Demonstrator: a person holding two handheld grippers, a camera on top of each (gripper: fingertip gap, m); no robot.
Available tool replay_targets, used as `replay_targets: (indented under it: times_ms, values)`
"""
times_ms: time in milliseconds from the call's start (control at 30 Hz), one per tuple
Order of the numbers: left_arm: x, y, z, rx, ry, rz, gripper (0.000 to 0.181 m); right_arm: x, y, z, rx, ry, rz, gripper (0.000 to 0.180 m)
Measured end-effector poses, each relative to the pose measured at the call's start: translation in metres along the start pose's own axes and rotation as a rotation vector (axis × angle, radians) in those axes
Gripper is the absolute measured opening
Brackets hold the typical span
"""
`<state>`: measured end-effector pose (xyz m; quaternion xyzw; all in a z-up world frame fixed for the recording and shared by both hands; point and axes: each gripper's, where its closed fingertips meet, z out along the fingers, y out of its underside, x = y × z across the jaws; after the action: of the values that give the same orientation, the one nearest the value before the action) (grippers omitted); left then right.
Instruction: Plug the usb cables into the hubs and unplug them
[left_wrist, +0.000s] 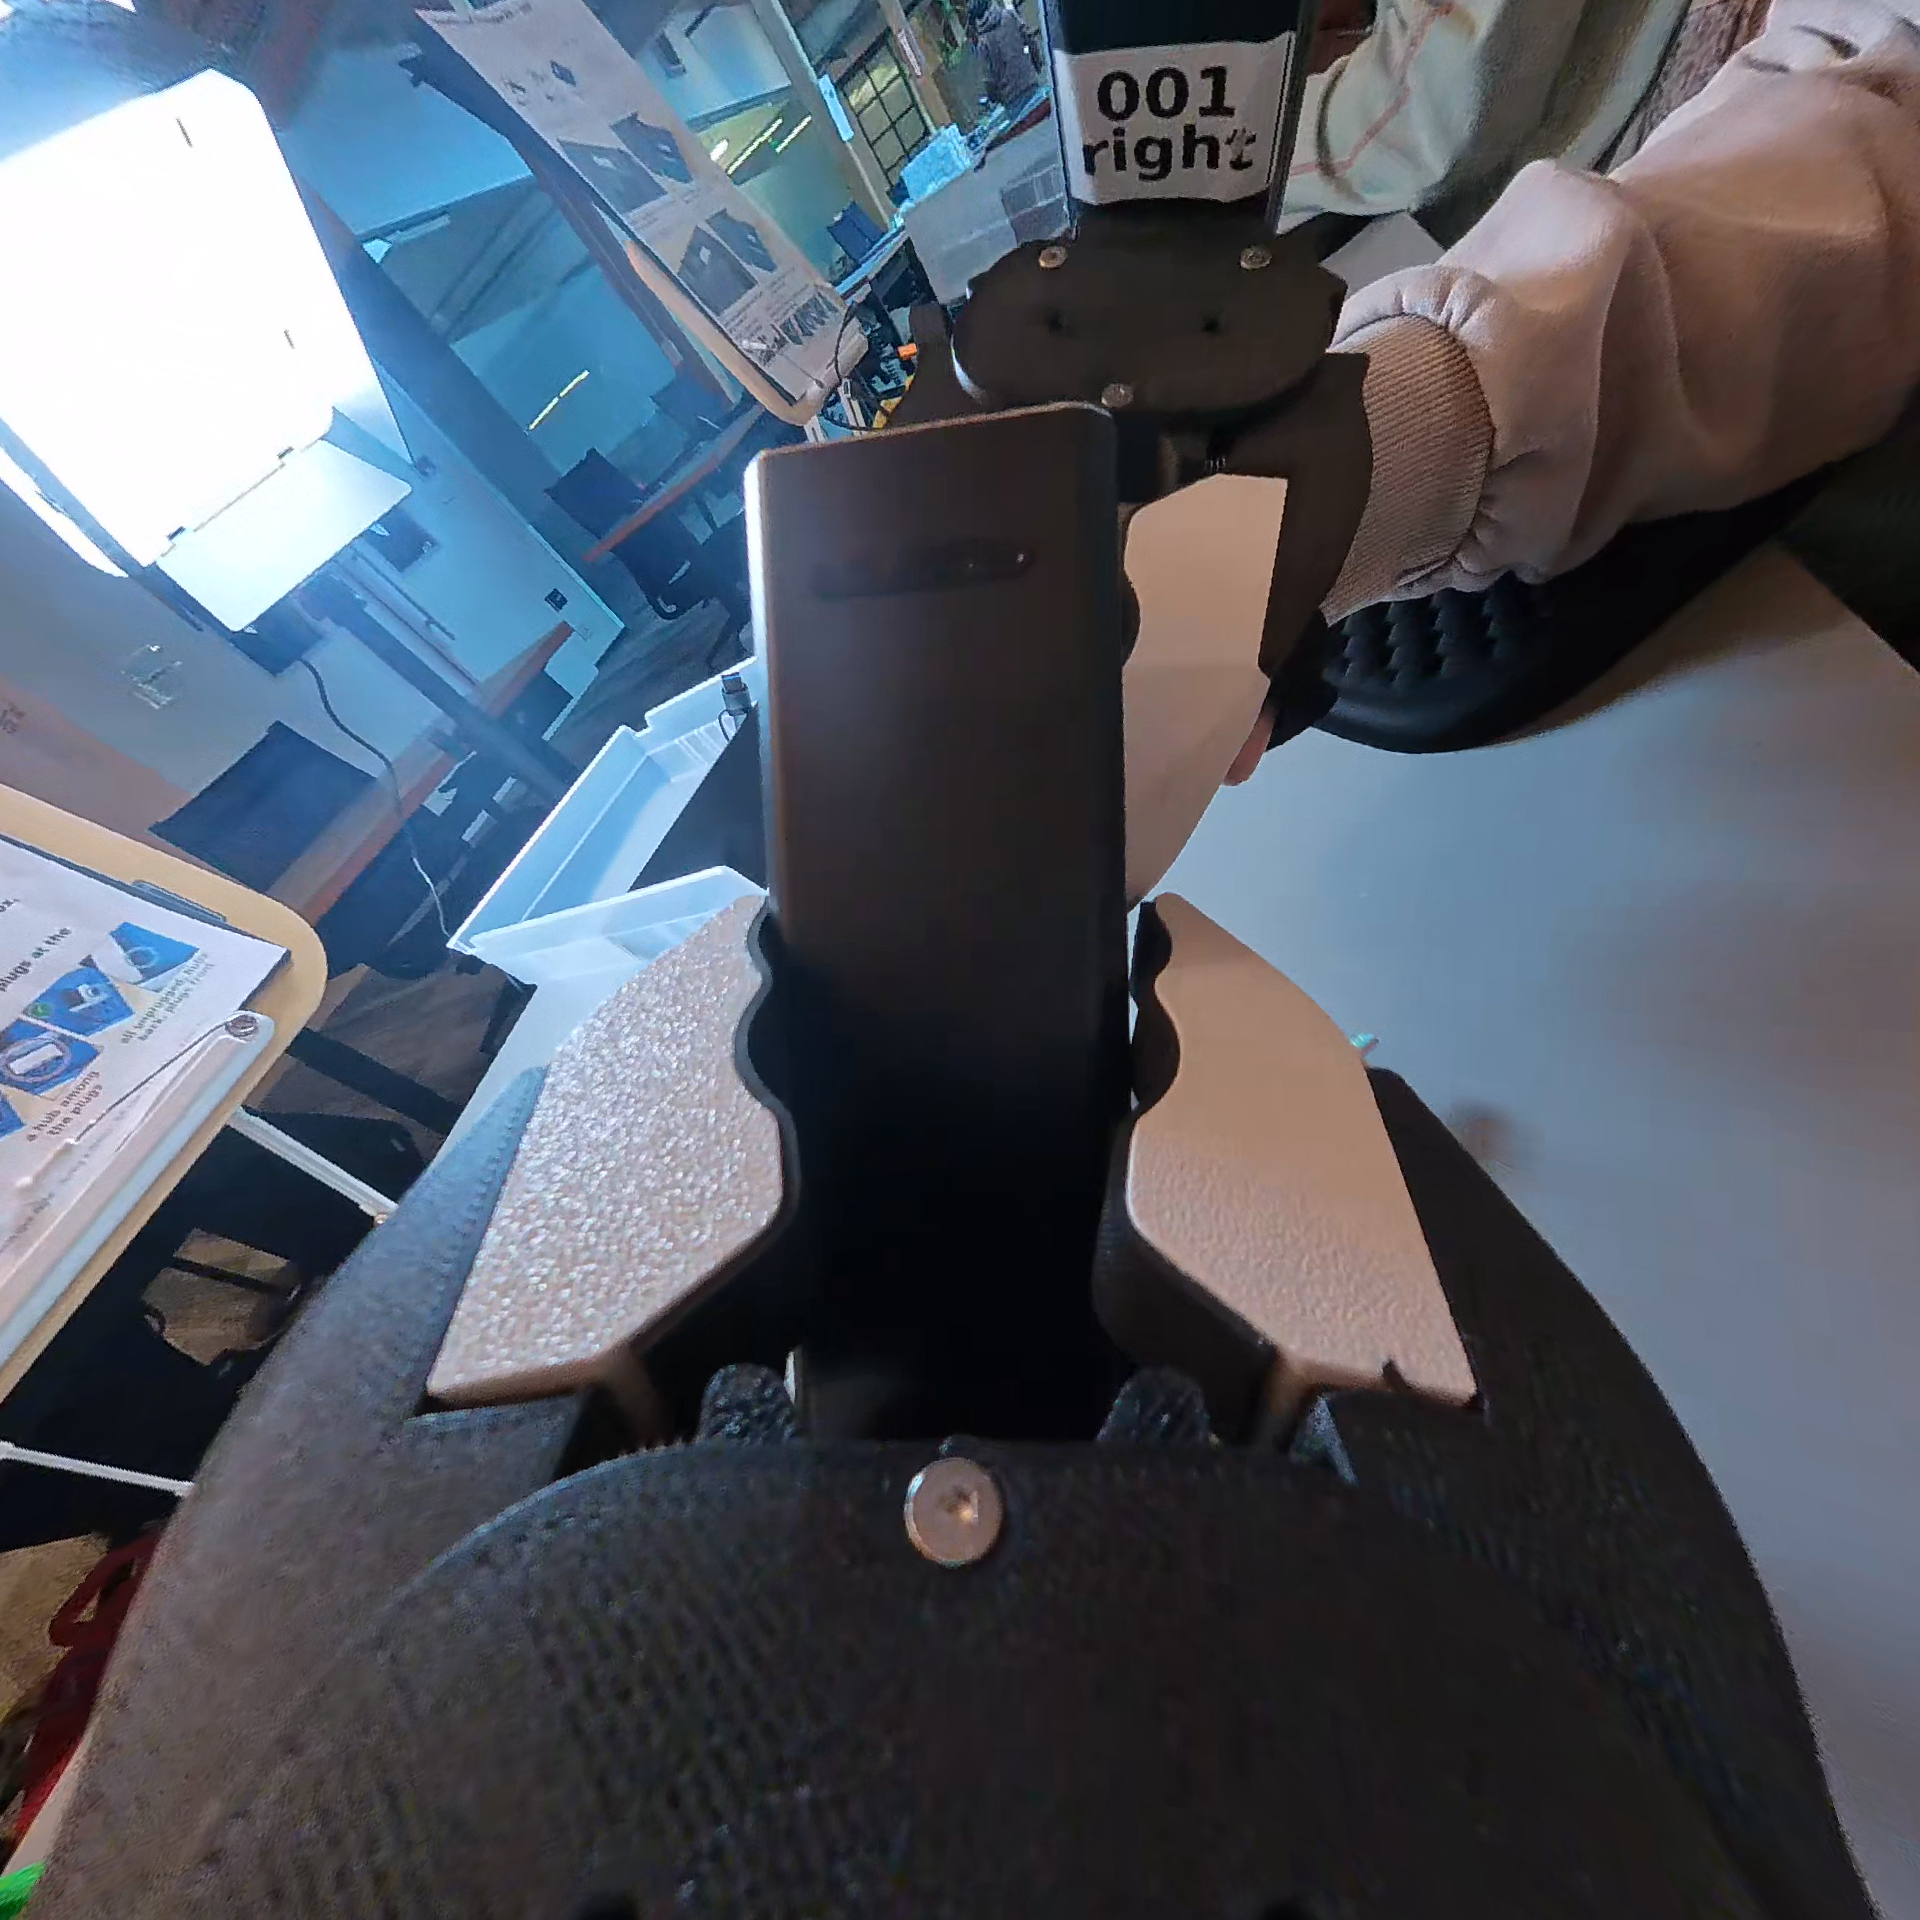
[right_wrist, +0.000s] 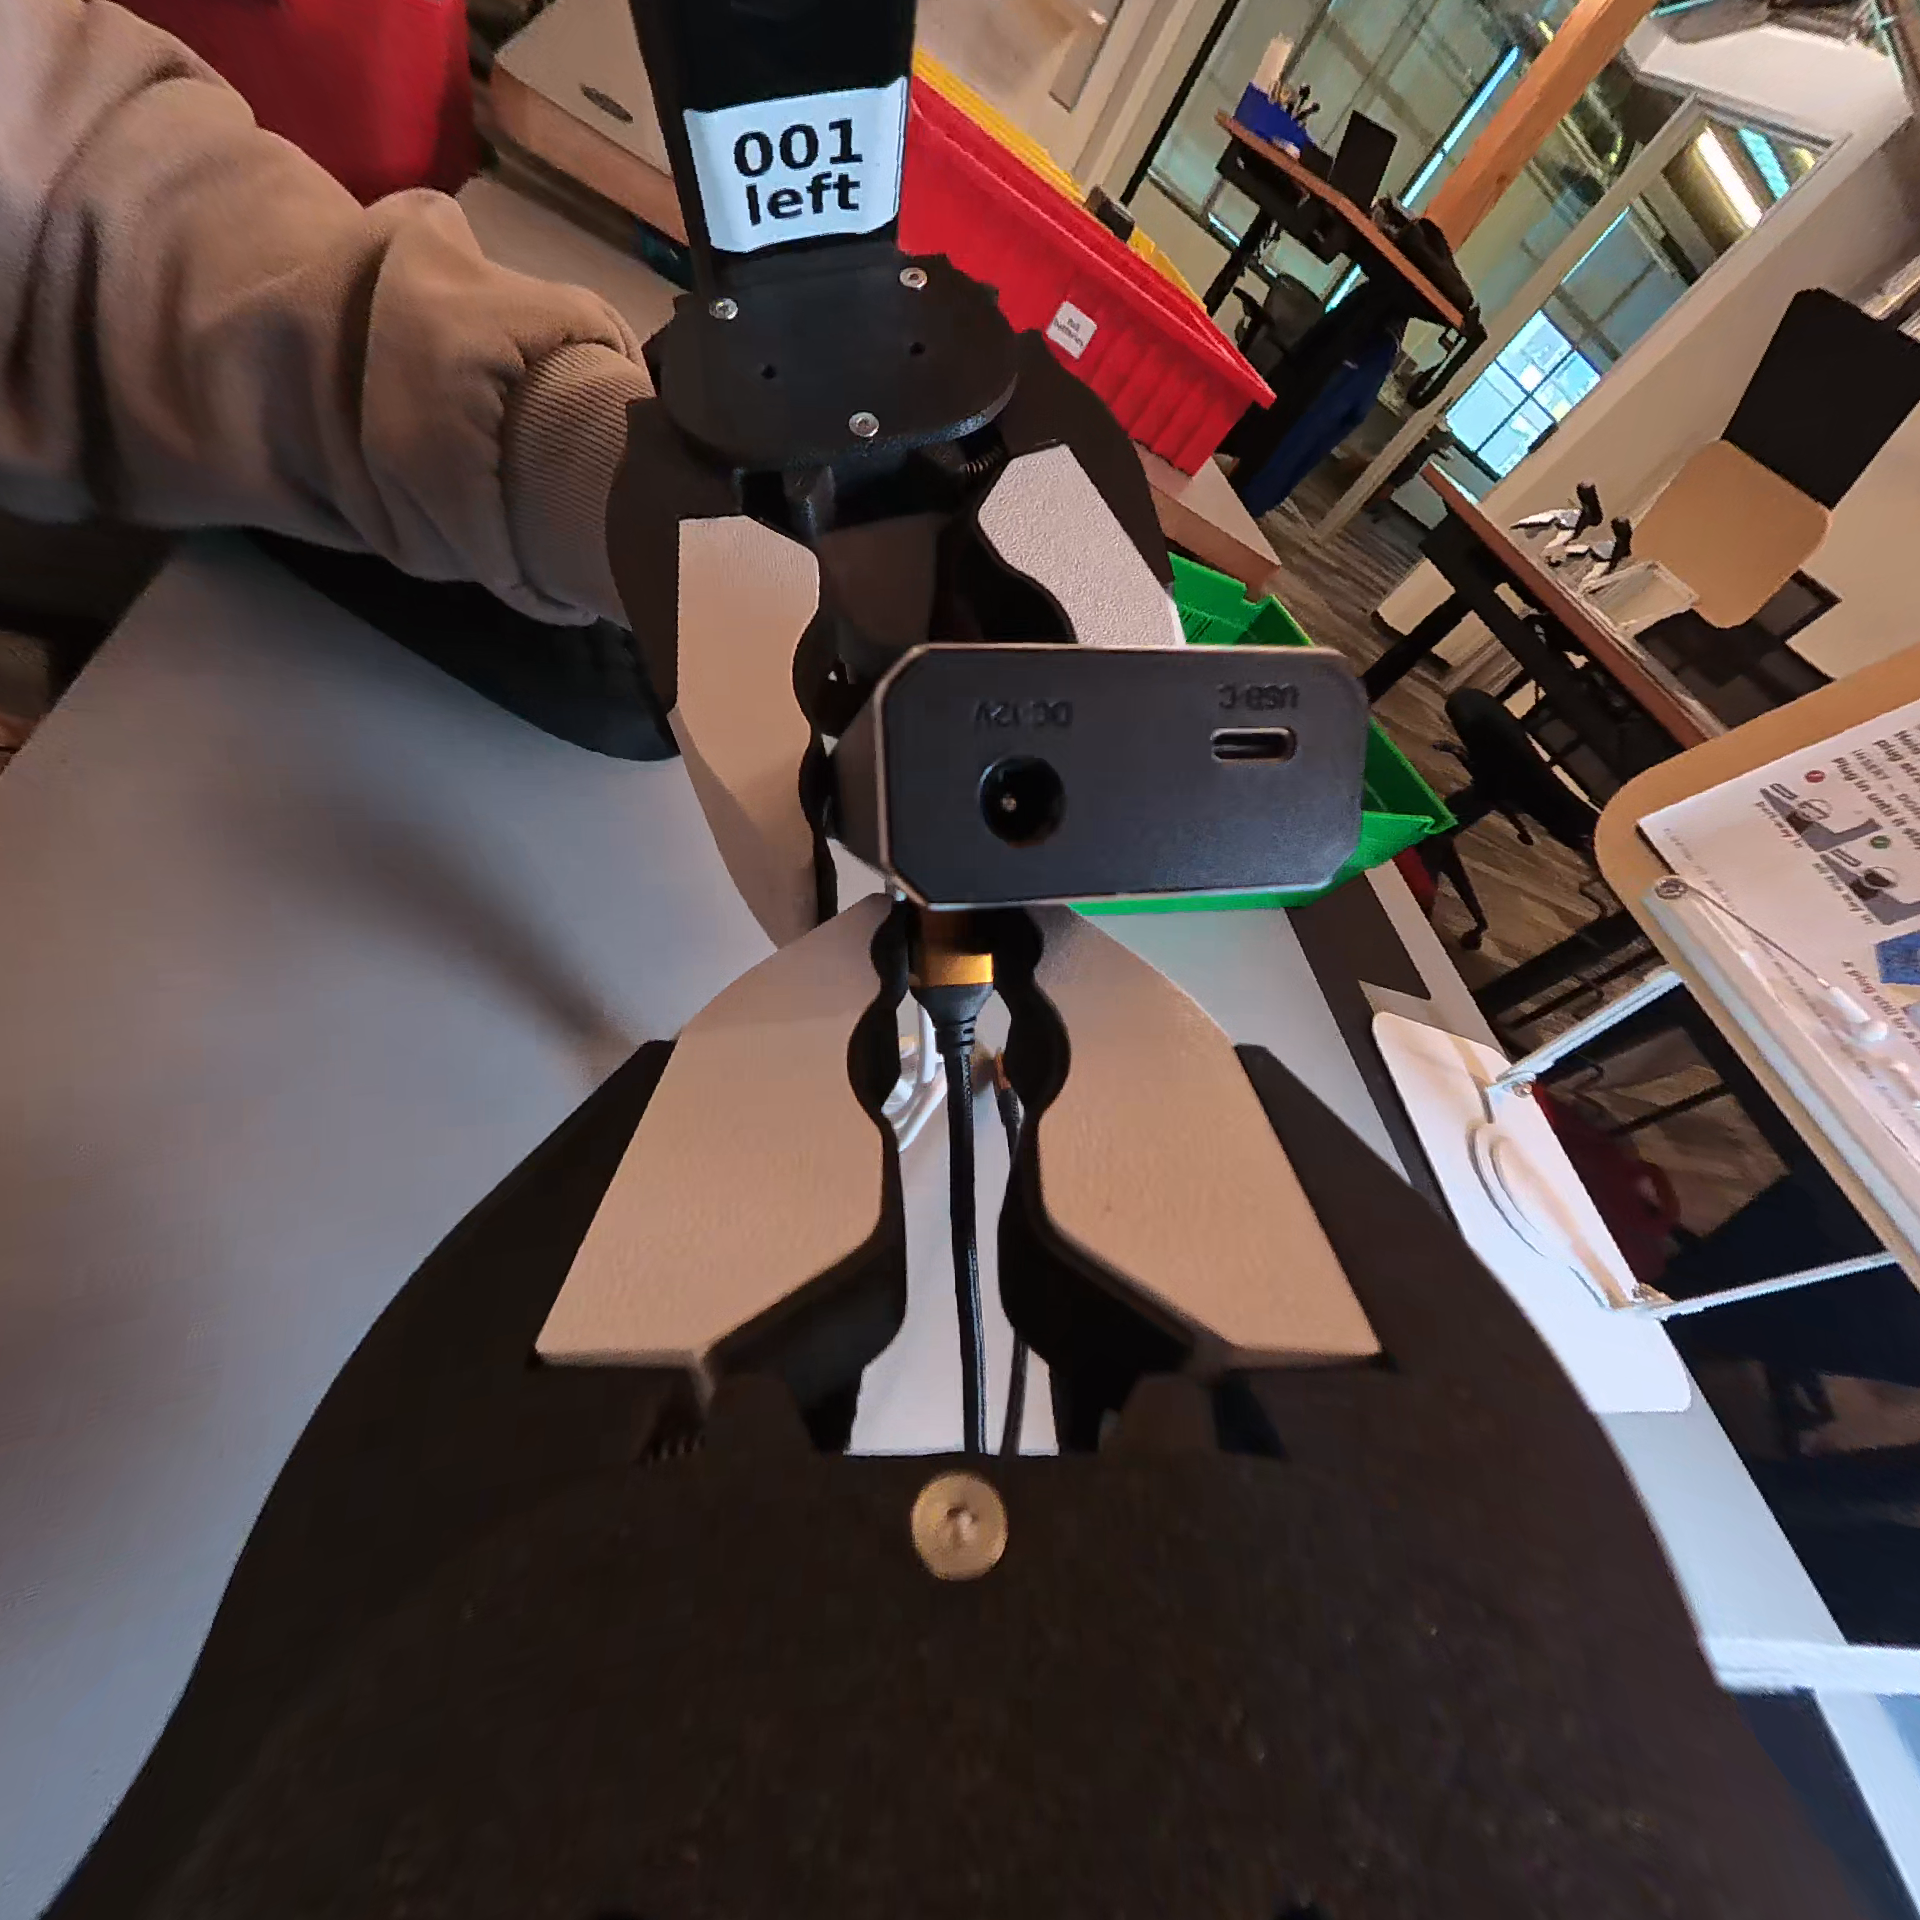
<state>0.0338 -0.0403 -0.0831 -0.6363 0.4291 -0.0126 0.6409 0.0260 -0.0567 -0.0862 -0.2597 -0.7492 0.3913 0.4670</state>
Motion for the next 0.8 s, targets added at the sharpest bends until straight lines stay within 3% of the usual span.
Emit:
replay_targets:
  times_ms: [800]
  values:
    - [0.0020, -0.0082, -0.0057, 0.017, 0.022, 0.045, 0.064, -0.0049, -0.0079, -0.0024, 0.046, -0.047, -0.001, 0.016]
